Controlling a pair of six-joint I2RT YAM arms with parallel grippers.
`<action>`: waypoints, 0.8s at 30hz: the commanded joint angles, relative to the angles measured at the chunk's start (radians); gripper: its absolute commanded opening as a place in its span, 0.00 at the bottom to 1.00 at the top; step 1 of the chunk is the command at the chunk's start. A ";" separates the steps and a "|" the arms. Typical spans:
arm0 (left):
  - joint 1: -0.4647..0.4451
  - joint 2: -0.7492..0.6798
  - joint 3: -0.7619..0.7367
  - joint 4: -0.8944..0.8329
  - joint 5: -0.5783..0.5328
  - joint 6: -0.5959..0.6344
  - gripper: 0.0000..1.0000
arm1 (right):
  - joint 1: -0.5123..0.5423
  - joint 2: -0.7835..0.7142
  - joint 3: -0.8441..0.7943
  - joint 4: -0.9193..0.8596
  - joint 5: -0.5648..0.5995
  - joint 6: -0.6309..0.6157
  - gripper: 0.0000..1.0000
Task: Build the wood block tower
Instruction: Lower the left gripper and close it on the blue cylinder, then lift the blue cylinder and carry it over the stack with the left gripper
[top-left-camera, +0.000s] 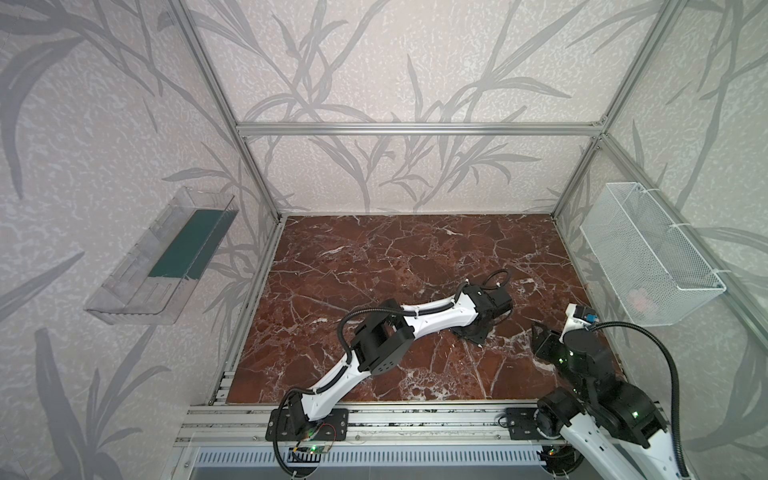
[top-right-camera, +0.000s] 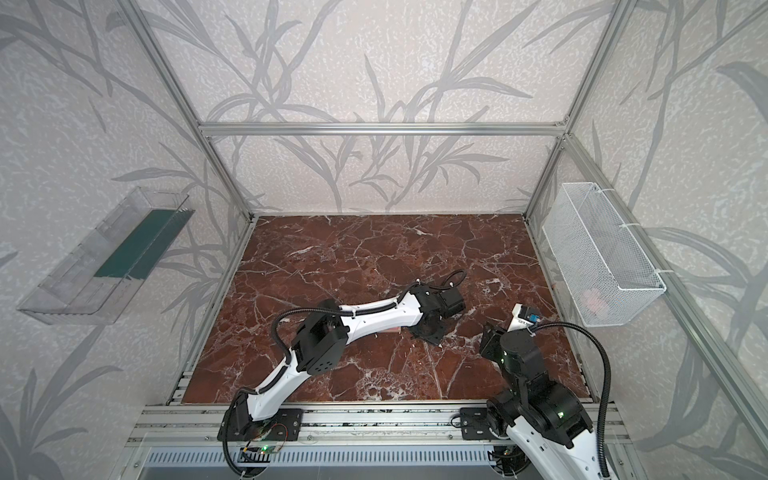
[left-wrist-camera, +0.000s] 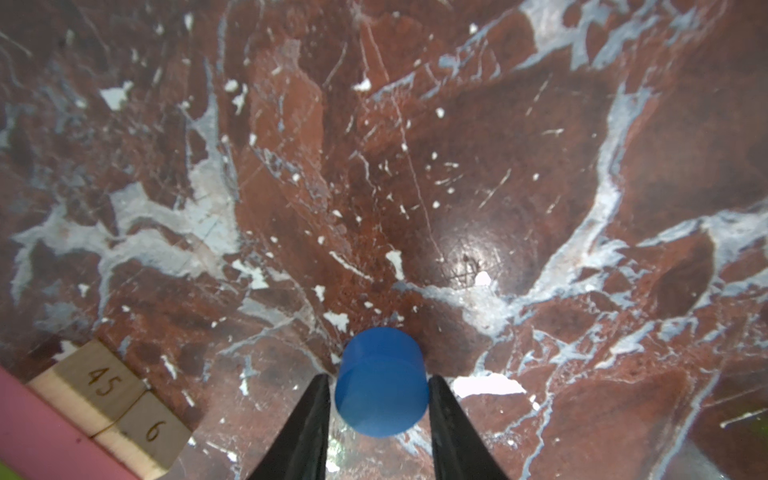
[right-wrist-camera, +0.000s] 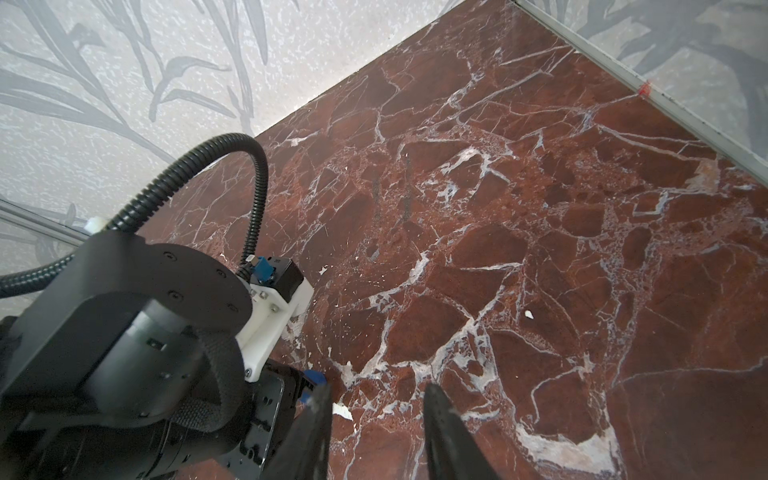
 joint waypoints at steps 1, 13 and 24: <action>0.007 0.015 0.027 -0.013 -0.006 -0.014 0.38 | -0.004 -0.012 0.003 -0.015 0.005 0.001 0.38; 0.010 0.018 0.025 -0.005 0.002 -0.018 0.33 | -0.003 -0.012 0.000 -0.015 0.004 0.003 0.38; 0.011 0.006 0.021 -0.005 0.003 -0.018 0.21 | -0.003 -0.012 -0.001 -0.015 0.001 0.004 0.38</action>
